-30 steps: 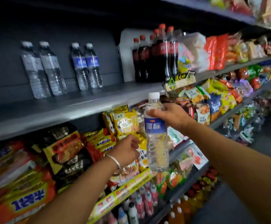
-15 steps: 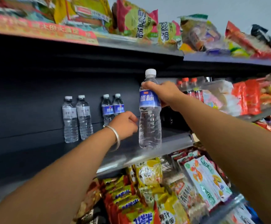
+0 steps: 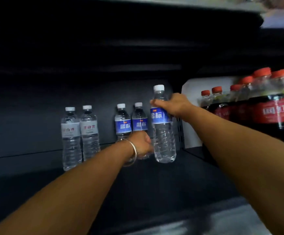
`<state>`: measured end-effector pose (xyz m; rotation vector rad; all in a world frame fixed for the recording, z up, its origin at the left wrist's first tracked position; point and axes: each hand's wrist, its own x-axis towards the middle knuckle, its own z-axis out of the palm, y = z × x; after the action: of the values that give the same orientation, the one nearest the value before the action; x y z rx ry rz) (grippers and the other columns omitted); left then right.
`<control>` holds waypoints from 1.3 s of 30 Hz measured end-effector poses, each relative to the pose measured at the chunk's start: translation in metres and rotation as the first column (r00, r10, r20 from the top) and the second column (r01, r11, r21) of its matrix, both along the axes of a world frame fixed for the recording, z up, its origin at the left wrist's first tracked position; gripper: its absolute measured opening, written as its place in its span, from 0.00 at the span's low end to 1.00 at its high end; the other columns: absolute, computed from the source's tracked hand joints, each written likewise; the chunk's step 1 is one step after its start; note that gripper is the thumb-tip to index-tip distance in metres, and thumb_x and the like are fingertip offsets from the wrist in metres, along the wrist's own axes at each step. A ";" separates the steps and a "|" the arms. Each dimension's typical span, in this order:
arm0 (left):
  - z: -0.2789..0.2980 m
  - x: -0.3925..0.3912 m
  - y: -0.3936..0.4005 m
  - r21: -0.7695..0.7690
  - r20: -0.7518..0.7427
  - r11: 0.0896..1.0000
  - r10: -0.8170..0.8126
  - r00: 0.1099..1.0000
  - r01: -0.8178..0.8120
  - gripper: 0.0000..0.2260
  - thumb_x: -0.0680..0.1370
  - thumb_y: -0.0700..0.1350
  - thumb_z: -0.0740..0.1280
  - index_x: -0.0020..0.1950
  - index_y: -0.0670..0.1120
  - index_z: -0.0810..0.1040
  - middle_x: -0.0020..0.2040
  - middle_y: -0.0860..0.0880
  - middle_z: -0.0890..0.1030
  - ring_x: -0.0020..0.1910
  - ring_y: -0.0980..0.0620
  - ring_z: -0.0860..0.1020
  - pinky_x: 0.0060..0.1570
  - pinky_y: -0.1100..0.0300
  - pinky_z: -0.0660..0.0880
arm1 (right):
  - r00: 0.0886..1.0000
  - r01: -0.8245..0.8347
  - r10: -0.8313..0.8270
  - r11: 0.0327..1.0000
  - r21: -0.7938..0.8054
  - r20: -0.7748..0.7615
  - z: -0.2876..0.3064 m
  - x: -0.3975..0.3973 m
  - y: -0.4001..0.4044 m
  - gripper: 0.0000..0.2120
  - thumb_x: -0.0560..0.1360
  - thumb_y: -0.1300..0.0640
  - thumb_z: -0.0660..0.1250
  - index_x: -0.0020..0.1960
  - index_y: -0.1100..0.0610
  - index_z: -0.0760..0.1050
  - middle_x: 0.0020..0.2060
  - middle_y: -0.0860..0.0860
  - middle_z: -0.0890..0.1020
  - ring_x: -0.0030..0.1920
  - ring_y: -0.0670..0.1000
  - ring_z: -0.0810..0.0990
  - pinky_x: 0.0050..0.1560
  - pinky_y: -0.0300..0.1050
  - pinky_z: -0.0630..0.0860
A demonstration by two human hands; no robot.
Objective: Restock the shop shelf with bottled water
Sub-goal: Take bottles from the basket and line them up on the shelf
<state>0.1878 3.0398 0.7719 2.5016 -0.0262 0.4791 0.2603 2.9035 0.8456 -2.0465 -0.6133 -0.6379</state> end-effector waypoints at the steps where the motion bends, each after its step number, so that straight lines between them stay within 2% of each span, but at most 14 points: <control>1: -0.001 0.011 0.000 0.012 -0.008 1.000 0.009 1.000 -0.009 0.10 0.72 0.37 0.68 0.33 0.46 0.71 0.35 0.42 0.76 0.33 0.46 0.73 0.35 0.60 0.72 | 1.000 0.000 0.000 1.000 -0.012 -0.001 -0.002 0.013 0.002 0.28 0.65 0.33 0.68 0.47 0.58 0.80 0.42 0.53 0.82 0.42 0.51 0.80 0.41 0.42 0.75; 2: -0.002 0.021 -0.001 0.025 -0.015 1.000 0.016 1.000 -0.015 0.09 0.72 0.38 0.68 0.34 0.46 0.72 0.37 0.42 0.77 0.35 0.46 0.74 0.37 0.58 0.74 | 1.000 -0.011 0.011 1.000 -0.010 -0.018 -0.003 0.025 0.004 0.28 0.66 0.34 0.69 0.48 0.59 0.80 0.42 0.53 0.82 0.43 0.52 0.80 0.42 0.43 0.75; 4: -0.004 0.039 -0.001 0.053 -0.034 0.998 0.025 0.999 -0.023 0.09 0.73 0.39 0.68 0.34 0.47 0.72 0.37 0.44 0.77 0.36 0.47 0.74 0.41 0.57 0.75 | 0.997 -0.035 0.035 0.999 -0.002 -0.062 -0.007 0.045 0.006 0.26 0.66 0.36 0.70 0.44 0.60 0.78 0.36 0.53 0.80 0.36 0.52 0.78 0.34 0.42 0.73; 6: -0.008 0.054 -0.001 0.054 -0.053 0.998 0.028 0.998 -0.025 0.10 0.73 0.38 0.68 0.34 0.47 0.71 0.36 0.45 0.76 0.32 0.50 0.73 0.37 0.61 0.73 | 0.992 -0.069 0.068 0.998 -0.008 -0.106 -0.010 0.061 0.009 0.24 0.67 0.38 0.71 0.39 0.60 0.77 0.32 0.53 0.79 0.31 0.52 0.78 0.30 0.41 0.75; 9: -0.013 0.071 0.000 0.038 -0.068 0.999 0.037 0.997 -0.035 0.10 0.73 0.37 0.68 0.35 0.47 0.71 0.36 0.44 0.76 0.29 0.52 0.71 0.32 0.63 0.70 | 0.980 -0.128 0.124 0.992 -0.015 -0.155 -0.014 0.083 0.014 0.23 0.68 0.40 0.72 0.42 0.62 0.76 0.33 0.54 0.80 0.32 0.53 0.80 0.33 0.43 0.79; 15: -0.016 0.090 0.007 0.055 -0.078 0.996 0.079 0.994 -0.075 0.09 0.73 0.38 0.68 0.35 0.47 0.71 0.32 0.47 0.75 0.29 0.52 0.72 0.35 0.62 0.71 | 0.963 -0.197 0.193 0.980 -0.002 -0.188 -0.016 0.115 0.024 0.30 0.67 0.38 0.71 0.49 0.66 0.76 0.40 0.59 0.82 0.39 0.57 0.83 0.44 0.52 0.82; 20: -0.021 0.098 0.012 0.041 -0.078 0.995 0.090 0.993 -0.087 0.10 0.74 0.37 0.67 0.35 0.46 0.71 0.32 0.47 0.74 0.33 0.49 0.73 0.44 0.56 0.75 | 0.940 -0.244 0.245 0.969 0.037 -0.237 -0.016 0.129 0.030 0.28 0.70 0.40 0.69 0.55 0.64 0.73 0.43 0.57 0.82 0.38 0.54 0.81 0.42 0.48 0.80; 22: -0.022 0.100 0.013 0.038 -0.076 0.995 0.094 0.993 -0.092 0.10 0.74 0.37 0.67 0.35 0.46 0.71 0.34 0.45 0.76 0.37 0.48 0.74 0.48 0.52 0.77 | 0.935 -0.248 0.254 0.967 0.054 -0.248 -0.018 0.132 0.031 0.26 0.72 0.41 0.68 0.55 0.64 0.73 0.45 0.58 0.82 0.41 0.55 0.81 0.48 0.51 0.80; 24: -0.022 0.102 0.014 0.024 -0.076 0.996 0.092 0.993 -0.091 0.10 0.74 0.36 0.67 0.35 0.46 0.71 0.36 0.44 0.76 0.36 0.48 0.74 0.46 0.52 0.77 | 0.931 -0.260 0.267 0.964 0.061 -0.247 -0.019 0.133 0.034 0.24 0.73 0.42 0.67 0.54 0.63 0.73 0.45 0.58 0.82 0.43 0.55 0.81 0.52 0.52 0.79; 26: -0.023 0.103 0.014 -0.011 -0.076 0.996 0.085 0.994 -0.086 0.10 0.74 0.35 0.67 0.36 0.46 0.70 0.34 0.45 0.75 0.34 0.48 0.73 0.44 0.54 0.76 | 0.926 -0.283 0.291 0.957 0.070 -0.241 -0.020 0.131 0.037 0.22 0.75 0.43 0.66 0.53 0.62 0.74 0.46 0.58 0.82 0.44 0.55 0.81 0.54 0.52 0.78; 30: -0.024 0.105 0.012 -0.016 -0.080 0.995 0.097 0.992 -0.099 0.10 0.73 0.36 0.67 0.36 0.47 0.71 0.34 0.46 0.75 0.40 0.47 0.75 0.51 0.51 0.77 | 0.931 -0.266 0.284 0.958 0.109 -0.228 -0.025 0.130 0.038 0.22 0.73 0.41 0.67 0.51 0.62 0.75 0.47 0.59 0.83 0.49 0.59 0.82 0.55 0.57 0.78; 32: -0.024 0.105 0.010 0.005 -0.085 0.995 0.103 0.991 -0.103 0.10 0.73 0.36 0.68 0.36 0.47 0.71 0.34 0.47 0.75 0.39 0.47 0.75 0.48 0.53 0.76 | 0.942 -0.235 0.252 0.967 0.101 -0.224 -0.026 0.130 0.037 0.24 0.72 0.40 0.67 0.49 0.61 0.75 0.47 0.58 0.83 0.48 0.59 0.82 0.54 0.57 0.79; 36: -0.022 0.100 0.005 -0.007 -0.100 0.996 0.092 0.991 -0.094 0.10 0.74 0.36 0.67 0.36 0.46 0.71 0.32 0.47 0.75 0.30 0.50 0.72 0.36 0.61 0.72 | 0.950 -0.200 0.216 0.975 0.094 -0.225 -0.024 0.122 0.037 0.24 0.72 0.40 0.67 0.50 0.62 0.75 0.48 0.59 0.82 0.48 0.58 0.82 0.54 0.56 0.79; 39: -0.021 0.094 0.002 -0.029 -0.108 0.996 0.084 0.991 -0.087 0.11 0.74 0.35 0.67 0.35 0.45 0.70 0.32 0.46 0.74 0.31 0.49 0.72 0.34 0.62 0.71 | 0.951 -0.170 0.188 0.981 0.094 -0.247 -0.022 0.114 0.036 0.23 0.74 0.42 0.66 0.48 0.64 0.74 0.50 0.61 0.82 0.49 0.59 0.83 0.53 0.55 0.79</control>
<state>0.2815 3.0414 0.7512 2.4989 0.1303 0.3766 0.3744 2.9392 0.8237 -1.9386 -0.6062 -0.2793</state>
